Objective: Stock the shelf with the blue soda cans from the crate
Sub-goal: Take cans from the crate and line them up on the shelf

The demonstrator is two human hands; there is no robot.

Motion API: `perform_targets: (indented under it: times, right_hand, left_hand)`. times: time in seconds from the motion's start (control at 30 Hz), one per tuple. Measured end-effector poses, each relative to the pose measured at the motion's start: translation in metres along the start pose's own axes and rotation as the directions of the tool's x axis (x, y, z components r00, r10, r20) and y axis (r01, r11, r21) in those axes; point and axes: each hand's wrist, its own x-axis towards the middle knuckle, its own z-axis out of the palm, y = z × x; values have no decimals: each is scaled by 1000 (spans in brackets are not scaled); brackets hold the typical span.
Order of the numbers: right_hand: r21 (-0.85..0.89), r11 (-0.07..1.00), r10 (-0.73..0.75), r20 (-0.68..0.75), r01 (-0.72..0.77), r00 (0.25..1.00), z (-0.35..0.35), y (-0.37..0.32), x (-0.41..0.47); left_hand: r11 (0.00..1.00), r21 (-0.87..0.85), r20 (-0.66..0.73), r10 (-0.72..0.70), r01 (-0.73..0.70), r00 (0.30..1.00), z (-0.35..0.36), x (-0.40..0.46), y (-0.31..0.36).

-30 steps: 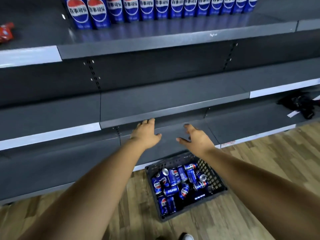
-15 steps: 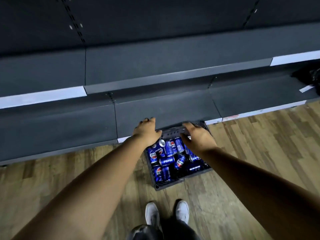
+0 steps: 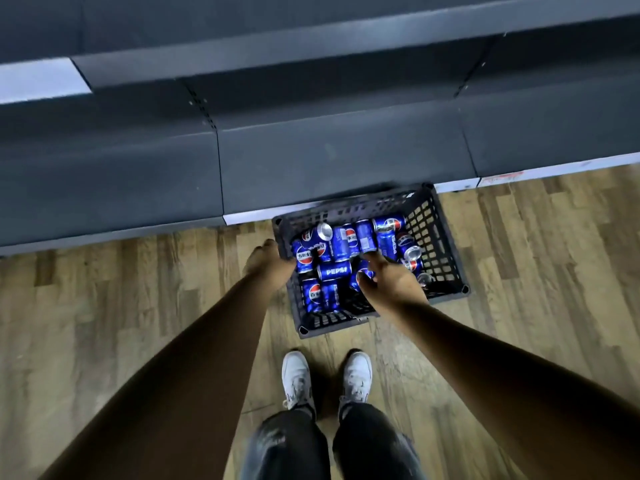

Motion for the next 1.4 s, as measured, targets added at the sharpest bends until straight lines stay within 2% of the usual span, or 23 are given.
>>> perform_targets:
  times: [0.1, 0.4, 0.5, 0.7, 0.83, 0.97, 1.1, 1.23, 1.3, 1.4]
  right_hand:
    - [34, 999, 25, -2, -25, 1000, 21, 18, 24]
    - [32, 995, 98, 3, -98, 995, 96, 79, 111]
    - [19, 993, 116, 7, -116, 993, 133, 101, 141]
    - [24, 987, 159, 40, -160, 987, 208, 155, 211]
    - [-4, 989, 145, -11, -145, 989, 245, 186, 261]
    - [-4, 981, 194, -121, -195, 974, 272, 210, 296]
    - [39, 969, 245, -248, -243, 937, 281, 218, 333]
    - [128, 957, 289, -424, -259, 859, 278, 211, 368]
    - [165, 965, 257, -462, -202, 849, 279, 205, 381]
    - [247, 964, 220, -516, -102, 828, 283, 196, 395]
  left_hand:
    - [982, -163, -6, -94, 92, 996, 28, 18, -1]
    - [913, -366, 148, -132, 178, 980, 120, 101, -26]
    - [910, -352, 215, -149, 219, 965, 160, 134, -41]
    - [951, -278, 274, -55, 134, 960, 260, 205, -78]
    - [965, -241, 222, -49, 103, 974, 303, 254, -98]
    - [985, -158, 60, -60, 69, 996, 332, 296, -103]
    - [996, 9, -65, 93, -93, 994, 336, 335, -82]
    - [952, 162, -152, 283, -259, 947, 334, 361, -69]
    - [940, 157, -181, 328, -302, 927, 335, 370, -69]
    - [952, 74, -228, 307, -298, 924, 337, 375, -70]
